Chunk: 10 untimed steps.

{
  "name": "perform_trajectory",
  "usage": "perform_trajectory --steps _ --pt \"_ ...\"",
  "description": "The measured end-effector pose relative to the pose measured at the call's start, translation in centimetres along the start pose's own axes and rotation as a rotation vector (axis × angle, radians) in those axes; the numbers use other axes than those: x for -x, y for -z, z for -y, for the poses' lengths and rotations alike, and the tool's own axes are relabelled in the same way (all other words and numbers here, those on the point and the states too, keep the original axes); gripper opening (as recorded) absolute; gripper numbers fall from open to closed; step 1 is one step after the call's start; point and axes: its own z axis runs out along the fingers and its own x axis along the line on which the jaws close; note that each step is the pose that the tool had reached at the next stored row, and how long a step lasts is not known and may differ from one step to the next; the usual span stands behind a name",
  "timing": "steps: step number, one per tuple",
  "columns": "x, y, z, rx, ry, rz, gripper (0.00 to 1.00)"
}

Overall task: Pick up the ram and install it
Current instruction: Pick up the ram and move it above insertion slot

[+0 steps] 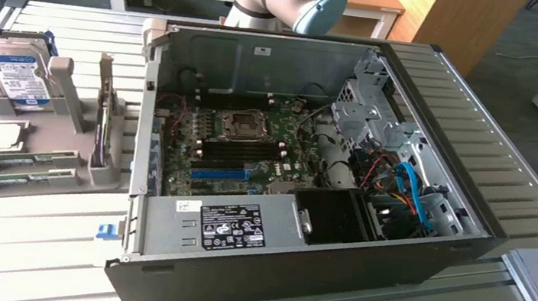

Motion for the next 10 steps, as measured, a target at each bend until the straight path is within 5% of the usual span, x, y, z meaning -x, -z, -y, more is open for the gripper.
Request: perform_trajectory --steps 10 --pt "0.0 0.0 0.0 0.0032 0.135 -0.0061 0.14"
